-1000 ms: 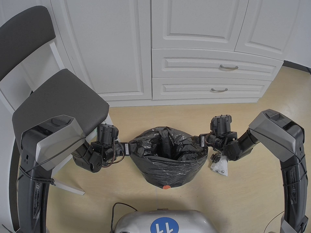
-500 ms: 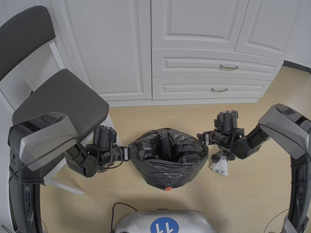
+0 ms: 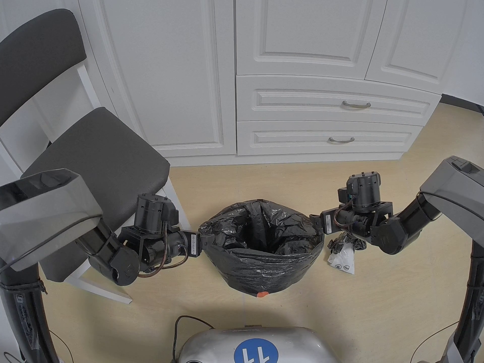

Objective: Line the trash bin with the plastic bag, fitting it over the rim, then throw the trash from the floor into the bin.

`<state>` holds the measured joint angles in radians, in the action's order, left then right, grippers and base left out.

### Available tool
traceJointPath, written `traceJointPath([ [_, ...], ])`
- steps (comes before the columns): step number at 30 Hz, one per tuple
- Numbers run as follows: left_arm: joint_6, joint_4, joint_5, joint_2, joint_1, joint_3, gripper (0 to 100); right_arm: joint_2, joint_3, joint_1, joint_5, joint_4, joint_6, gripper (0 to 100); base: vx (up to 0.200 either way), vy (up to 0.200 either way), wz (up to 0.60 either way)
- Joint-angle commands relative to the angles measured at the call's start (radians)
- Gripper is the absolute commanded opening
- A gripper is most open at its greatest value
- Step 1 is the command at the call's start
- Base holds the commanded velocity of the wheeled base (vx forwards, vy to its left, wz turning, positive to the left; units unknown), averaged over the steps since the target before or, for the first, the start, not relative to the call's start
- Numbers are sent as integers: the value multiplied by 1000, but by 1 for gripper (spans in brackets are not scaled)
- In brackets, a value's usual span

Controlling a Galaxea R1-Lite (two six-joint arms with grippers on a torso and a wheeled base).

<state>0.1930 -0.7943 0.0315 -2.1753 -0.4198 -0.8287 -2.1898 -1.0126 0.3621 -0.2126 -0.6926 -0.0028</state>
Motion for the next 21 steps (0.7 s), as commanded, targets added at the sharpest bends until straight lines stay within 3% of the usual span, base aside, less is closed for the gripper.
traceJointPath([
  [1,0,-13,-7,101,1,62,100,73,78,-6,4,-12,-37,100,0,0,0],
  [11,-6,-53,-27,196,-16,161,100,133,127,20,1,-19,-60,100,0,0,0],
  [21,-7,-59,-50,246,-17,224,100,194,57,38,4,235,3,100,0,0,0],
])
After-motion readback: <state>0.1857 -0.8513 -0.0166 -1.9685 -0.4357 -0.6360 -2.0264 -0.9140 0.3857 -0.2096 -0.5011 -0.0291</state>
